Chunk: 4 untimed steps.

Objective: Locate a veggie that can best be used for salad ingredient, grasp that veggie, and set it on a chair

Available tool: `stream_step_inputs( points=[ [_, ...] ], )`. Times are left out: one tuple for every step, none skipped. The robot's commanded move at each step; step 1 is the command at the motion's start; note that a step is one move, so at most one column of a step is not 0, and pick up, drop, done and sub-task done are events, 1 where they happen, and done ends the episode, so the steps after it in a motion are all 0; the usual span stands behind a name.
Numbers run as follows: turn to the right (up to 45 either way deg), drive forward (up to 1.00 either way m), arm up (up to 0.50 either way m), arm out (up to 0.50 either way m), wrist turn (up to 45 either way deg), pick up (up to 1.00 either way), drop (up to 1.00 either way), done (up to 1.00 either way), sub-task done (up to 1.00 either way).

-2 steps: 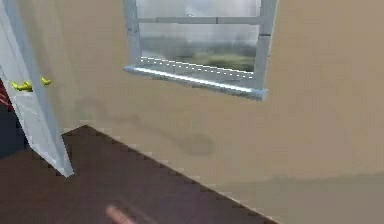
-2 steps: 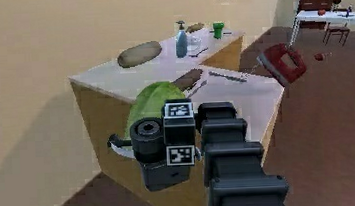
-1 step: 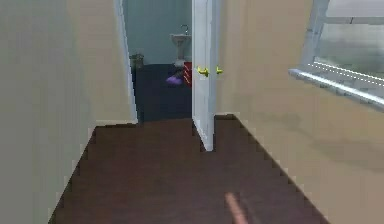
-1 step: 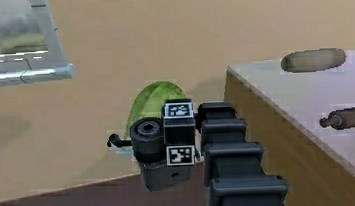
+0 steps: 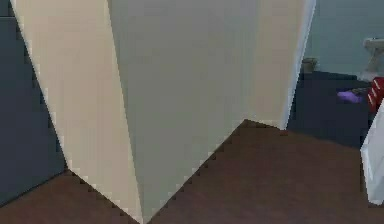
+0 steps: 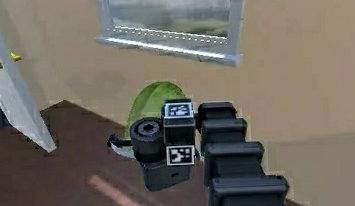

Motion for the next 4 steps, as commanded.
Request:
stream_step_inputs(
  points=[
    [-45.0,0.00,0.00,0.00,0.0,0.00,0.00,0.00,0.00],
    [-33.0,0.00,0.00,0.00,0.0,0.00,0.00,0.00,0.00],
    [0.0,1.00,0.00,0.00,0.0,0.00,0.00,0.00,0.00],
    [0.0,0.85,0.00,0.00,0.0,0.00,0.00,0.00,0.00]
  ],
)
